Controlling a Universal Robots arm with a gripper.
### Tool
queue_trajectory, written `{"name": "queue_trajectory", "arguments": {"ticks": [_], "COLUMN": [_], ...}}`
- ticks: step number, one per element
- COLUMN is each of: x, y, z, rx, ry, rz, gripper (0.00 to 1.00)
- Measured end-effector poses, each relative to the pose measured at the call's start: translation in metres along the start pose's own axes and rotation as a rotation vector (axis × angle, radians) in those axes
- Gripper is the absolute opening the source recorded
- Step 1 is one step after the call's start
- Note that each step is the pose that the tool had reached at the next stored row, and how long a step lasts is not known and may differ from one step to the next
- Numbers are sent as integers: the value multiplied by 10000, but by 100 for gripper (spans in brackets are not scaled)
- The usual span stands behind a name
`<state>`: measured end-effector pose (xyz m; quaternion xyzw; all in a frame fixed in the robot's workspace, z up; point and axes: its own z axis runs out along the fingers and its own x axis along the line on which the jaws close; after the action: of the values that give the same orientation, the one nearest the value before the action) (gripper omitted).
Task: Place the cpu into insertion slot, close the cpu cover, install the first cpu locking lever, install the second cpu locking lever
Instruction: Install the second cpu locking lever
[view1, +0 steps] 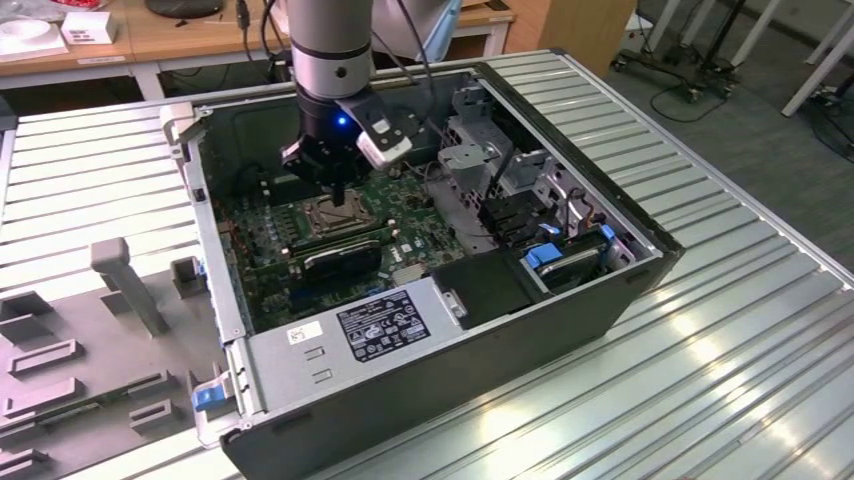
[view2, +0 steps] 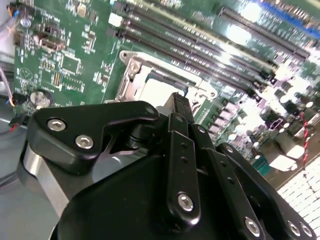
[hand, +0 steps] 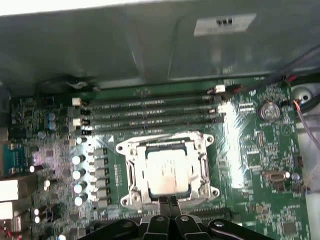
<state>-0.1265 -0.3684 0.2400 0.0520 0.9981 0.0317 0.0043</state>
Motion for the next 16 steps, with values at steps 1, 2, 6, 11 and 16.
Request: {"name": "queue_trajectory", "arguments": {"ticks": [1,2,6,11,16], "x": [-2,-3,-4,-14,-16], "y": [-19,-32,-42,-133,-159], "z": [-2,-2,-3,-9,-10], "rx": [1,0,1,1,1], "ry": [1,0,0,0,0], "rz": [0,0,0,0,2], "gripper": [11,11,11,11,11]}}
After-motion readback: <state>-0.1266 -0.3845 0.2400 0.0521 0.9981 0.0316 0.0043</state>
